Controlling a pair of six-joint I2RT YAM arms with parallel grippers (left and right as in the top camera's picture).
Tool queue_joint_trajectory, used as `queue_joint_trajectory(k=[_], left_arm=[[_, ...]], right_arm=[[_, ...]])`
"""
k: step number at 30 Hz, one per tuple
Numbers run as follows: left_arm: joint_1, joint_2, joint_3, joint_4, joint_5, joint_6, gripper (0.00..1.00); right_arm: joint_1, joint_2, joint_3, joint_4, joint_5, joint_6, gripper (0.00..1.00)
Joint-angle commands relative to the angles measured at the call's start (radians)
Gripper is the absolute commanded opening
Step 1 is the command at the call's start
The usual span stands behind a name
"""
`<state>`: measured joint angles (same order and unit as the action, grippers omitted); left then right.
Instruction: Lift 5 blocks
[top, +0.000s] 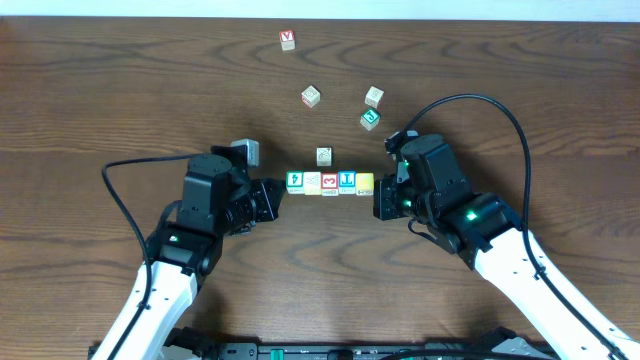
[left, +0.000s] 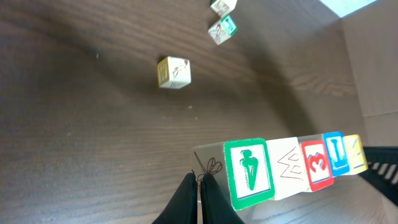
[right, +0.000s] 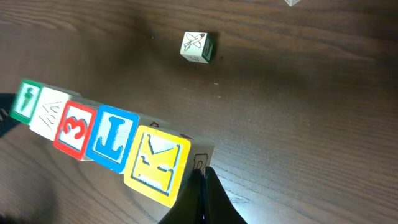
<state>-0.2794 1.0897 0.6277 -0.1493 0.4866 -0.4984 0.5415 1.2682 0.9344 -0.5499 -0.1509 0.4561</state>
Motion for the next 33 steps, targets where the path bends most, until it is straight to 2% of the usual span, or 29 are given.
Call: queue_joint_trajectory(k=[1, 33], left_arm=[[-0.054, -0.026, 0.065, 0.035, 0.267, -0.016, 0.07], [-0.054, -0.027, 0.065, 0.034, 0.267, -0.016, 0.07]], right_arm=[[0.042, -0.008, 0.05, 0.045, -0.326, 0.011, 0.01], [0.042, -0.019, 0.055, 0.045, -0.33, 0.011, 0.01]])
